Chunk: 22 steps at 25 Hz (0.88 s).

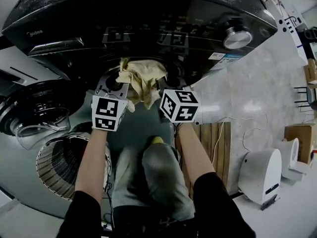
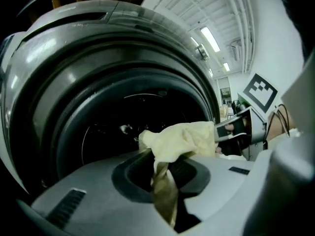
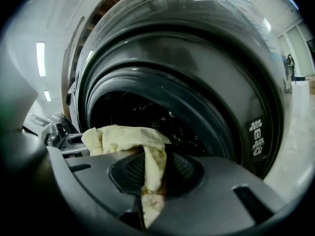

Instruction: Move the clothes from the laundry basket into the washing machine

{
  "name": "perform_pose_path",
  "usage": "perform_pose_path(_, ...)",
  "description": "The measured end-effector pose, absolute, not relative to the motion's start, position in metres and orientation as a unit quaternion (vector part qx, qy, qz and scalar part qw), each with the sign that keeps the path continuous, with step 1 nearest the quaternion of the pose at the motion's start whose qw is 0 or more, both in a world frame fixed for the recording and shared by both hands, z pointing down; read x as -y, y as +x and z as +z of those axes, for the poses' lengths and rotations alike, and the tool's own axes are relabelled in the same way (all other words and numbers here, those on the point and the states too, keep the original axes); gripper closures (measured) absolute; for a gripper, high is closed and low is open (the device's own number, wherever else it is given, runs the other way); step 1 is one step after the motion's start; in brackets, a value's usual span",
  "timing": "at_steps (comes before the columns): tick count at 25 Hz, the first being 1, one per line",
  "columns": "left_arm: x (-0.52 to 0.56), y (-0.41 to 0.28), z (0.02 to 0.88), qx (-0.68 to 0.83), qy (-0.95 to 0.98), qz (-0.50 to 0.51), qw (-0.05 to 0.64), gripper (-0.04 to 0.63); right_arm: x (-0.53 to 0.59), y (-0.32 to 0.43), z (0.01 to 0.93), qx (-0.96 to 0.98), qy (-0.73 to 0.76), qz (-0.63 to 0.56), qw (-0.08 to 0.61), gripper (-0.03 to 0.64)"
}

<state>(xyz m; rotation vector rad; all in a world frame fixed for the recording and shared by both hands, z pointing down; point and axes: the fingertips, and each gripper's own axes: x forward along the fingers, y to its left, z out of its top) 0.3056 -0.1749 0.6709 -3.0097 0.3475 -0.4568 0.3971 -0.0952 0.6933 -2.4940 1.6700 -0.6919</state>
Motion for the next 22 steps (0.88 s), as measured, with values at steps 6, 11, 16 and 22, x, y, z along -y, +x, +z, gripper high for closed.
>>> perform_pose_path(6,0.201,0.318,0.705,-0.144,-0.982,-0.120,-0.007,0.525,0.118,0.410,0.717,-0.536,-0.819,-0.200,0.039,0.561)
perform_pose_path(11,0.222,0.334,0.713,-0.150,-0.983,-0.104,-0.002,0.525,0.138,0.424,0.727,-0.535,-0.825,-0.177,0.052,0.563)
perform_pose_path(16,0.244,0.346,0.733,-0.163,-0.981,-0.100,-0.030,0.525,0.159,0.435,0.742,-0.531,-0.829,-0.169,0.043,0.565)
perform_pose_path(22,0.270,0.367,0.744,-0.174,-0.978,-0.102,-0.048,0.526,0.188,0.457,0.756,-0.526,-0.831,-0.179,0.040,0.565)
